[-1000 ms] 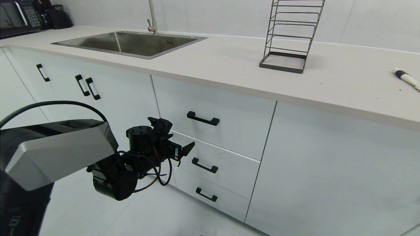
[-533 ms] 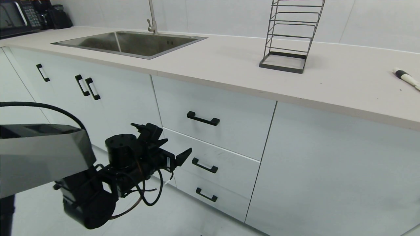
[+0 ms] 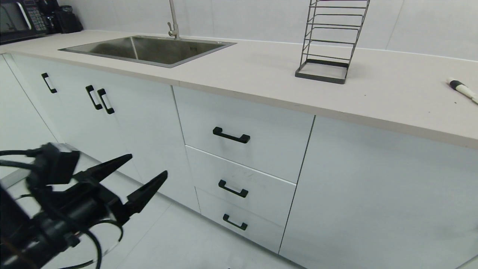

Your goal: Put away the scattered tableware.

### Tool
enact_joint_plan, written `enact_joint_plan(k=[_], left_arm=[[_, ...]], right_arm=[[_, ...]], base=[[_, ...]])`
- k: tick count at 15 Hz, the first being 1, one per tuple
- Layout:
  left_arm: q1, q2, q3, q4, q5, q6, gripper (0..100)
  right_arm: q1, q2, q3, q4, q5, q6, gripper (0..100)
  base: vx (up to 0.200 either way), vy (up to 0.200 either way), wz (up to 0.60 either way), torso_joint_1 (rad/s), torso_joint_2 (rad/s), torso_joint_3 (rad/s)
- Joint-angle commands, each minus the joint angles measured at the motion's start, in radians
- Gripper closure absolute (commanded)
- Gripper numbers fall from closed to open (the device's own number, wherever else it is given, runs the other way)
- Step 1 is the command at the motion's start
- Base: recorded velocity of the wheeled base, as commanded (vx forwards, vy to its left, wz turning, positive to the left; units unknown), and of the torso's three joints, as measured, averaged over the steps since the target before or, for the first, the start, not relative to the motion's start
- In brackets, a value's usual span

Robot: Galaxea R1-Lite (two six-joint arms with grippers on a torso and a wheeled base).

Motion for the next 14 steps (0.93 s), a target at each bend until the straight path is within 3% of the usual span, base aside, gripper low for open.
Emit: enact_joint_plan(k=[1,3,4,5,7,9,11,14], left_arm=[[0.149,-0.462,0.084,0.166,-0.001,-0.008,0],[0.190,-0.747,0.084,0.431,-0.001,-0.004,0],[0.203,-0.916,0.082,0.646,-0.001,-0.002,0],[0.207,-0.979,0.081,0.733,-0.001,-0.001,0],[0.209,-1.200,0.053,1.051,-0.002,0.002,0],[0.218,-1.289,0.064,1.151,-0.002,0.021,0],[0.220,-1.292,0.084,1.149,0.002,0.025,0],[0.221,-1.292,0.084,1.189,0.091,0.027,0]], right_arm=[[0.000,0.002,0.000,0.000,0.000,0.000,0],[0.000,0.002,0.000,0.000,0.000,0.000,0],[0.000,0.002,0.000,0.001,-0.001,-0.005,0],[0.000,0.002,0.000,0.001,0.000,0.003,0],[0.001,0.000,0.000,0.000,0.000,0.001,0],[0.001,0.000,0.000,0.000,0.000,0.001,0],[0.001,0.002,0.000,0.000,0.002,0.001,0],[0.001,0.002,0.000,0.000,0.000,0.001,0]], base=[[0.000,0.000,0.00,0.000,0.00,0.000],[0.000,0.000,0.00,0.000,0.00,0.000],[0.000,0.000,0.00,0.000,0.00,0.000],[0.000,0.000,0.00,0.000,0.00,0.000],[0.000,0.000,0.00,0.000,0.00,0.000],[0.000,0.000,0.00,0.000,0.00,0.000],[0.000,0.000,0.00,0.000,0.00,0.000],[0.000,0.000,0.00,0.000,0.00,0.000]])
